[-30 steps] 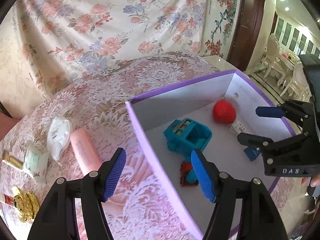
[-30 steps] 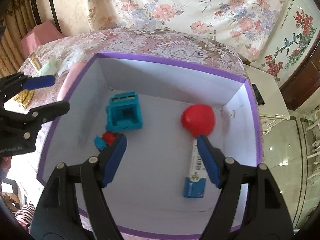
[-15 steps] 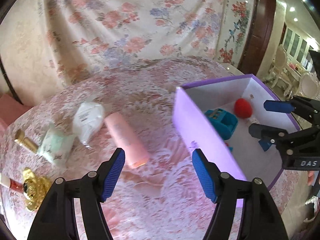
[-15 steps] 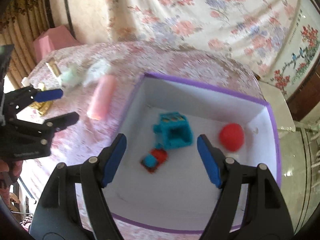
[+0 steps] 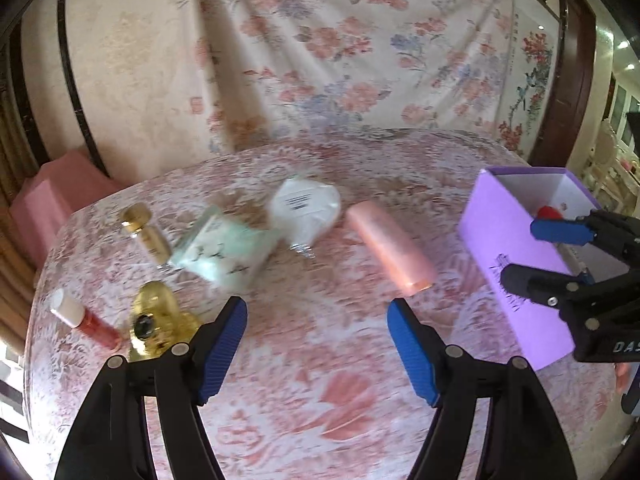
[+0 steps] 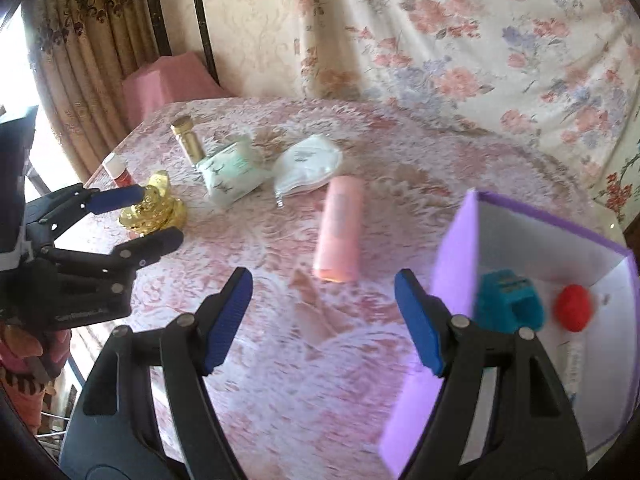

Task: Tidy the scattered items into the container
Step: 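Withdraw both tools from the box toward the pink tube and gold ornament, then grasp the pink tube with the right tool while the left tool grasps the gold ornament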

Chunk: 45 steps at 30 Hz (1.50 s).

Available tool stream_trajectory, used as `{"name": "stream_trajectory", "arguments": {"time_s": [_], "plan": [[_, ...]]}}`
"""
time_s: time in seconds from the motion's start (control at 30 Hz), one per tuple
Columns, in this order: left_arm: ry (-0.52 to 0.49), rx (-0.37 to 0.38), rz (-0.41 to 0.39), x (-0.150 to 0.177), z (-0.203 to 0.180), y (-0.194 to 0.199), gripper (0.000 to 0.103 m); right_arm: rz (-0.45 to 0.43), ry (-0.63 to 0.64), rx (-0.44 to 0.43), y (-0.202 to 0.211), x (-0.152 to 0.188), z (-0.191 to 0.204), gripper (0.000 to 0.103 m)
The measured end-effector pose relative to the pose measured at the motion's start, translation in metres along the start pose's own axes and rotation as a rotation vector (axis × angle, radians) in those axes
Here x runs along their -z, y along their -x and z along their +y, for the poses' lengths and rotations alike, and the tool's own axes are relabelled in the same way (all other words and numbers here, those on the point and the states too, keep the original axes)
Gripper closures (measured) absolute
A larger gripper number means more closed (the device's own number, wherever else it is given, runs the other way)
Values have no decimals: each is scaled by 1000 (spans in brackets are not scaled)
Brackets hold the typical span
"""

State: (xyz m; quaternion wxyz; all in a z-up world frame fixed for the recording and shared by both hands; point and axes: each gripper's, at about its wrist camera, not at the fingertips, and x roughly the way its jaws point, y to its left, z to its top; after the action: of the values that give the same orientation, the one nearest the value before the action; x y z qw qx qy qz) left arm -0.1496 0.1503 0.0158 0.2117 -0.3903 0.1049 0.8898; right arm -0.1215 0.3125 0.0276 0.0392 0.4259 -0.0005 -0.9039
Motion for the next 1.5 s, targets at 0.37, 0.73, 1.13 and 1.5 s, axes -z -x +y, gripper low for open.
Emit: {"name": "stream_trajectory", "arguments": {"time_s": [0.37,0.73,1.13,1.5], "plan": [[67,-15,-5,27,51,-17,29,41,-102,54,-63,7,20,27],[85,-43,-78,47,83,-9,29,77,-188,153,-124,-3,-8,27],[110,-130,-112,54,115,-1,23,110,-210,148,-160,-9,-19,27],[134,-164,-67,67,136,-18,22,96,-150,153,-170,-9,-10,39]]}}
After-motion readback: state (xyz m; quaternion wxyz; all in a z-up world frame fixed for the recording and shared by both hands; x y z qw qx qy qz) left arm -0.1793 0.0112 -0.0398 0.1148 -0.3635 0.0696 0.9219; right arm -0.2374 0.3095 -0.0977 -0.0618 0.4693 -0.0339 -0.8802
